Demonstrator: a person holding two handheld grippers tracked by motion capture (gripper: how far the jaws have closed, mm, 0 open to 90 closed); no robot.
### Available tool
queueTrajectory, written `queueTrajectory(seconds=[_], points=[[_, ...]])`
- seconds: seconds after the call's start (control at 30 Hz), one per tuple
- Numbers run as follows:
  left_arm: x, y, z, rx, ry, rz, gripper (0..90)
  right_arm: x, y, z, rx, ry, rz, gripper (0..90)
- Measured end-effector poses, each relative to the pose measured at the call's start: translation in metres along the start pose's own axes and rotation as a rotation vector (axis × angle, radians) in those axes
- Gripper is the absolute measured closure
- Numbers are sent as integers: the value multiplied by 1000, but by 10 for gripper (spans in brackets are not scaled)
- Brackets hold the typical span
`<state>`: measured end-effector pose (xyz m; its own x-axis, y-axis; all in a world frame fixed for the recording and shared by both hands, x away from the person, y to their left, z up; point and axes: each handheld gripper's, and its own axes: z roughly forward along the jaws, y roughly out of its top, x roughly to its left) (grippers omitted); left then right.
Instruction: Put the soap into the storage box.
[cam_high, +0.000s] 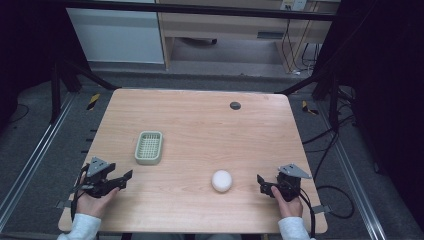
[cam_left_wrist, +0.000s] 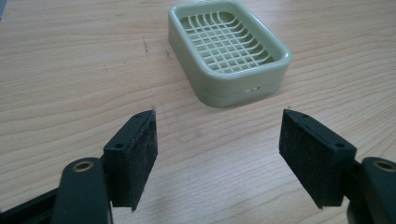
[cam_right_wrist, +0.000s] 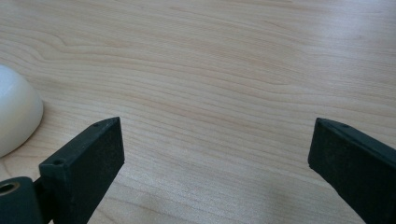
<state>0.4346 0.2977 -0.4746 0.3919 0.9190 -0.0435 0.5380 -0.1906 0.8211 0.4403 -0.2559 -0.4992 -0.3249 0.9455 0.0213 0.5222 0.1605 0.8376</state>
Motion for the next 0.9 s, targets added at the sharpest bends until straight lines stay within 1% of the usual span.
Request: queueTrajectory(seconds=[0.17,0.3,0.4,0.47,0.53,0.6,0.77,0.83,0.87,0.9], points=[[-10,3,-1,-9,-21,9,303,-2,0,-1,-10,-6,2,40],[-16,4,-1,2,-32,27,304,-2,0,0,-3,-10,8,40],[-20,5,0,-6,-38,29,304,-2,0,0,-2,-8,16,40],[-24,6,0,-17,-46,25,304,-2,0,0,-2,-15,6,40],[-26,7,-1,-19,-51,36,304,-3,-1,0,-1,-16,6,40],[-30,8,0,-23,-58,34,304,-3,0,0,-2,-16,7,40],[-37,9,2,-18,-73,56,297,-3,0,1,0,-16,11,40],[-40,11,3,-17,-80,56,297,-3,-1,1,0,-21,11,40],[-41,12,3,-14,-83,66,297,-4,-1,1,0,-23,5,40],[-43,12,3,-20,-85,63,296,-3,0,1,2,-22,10,40]])
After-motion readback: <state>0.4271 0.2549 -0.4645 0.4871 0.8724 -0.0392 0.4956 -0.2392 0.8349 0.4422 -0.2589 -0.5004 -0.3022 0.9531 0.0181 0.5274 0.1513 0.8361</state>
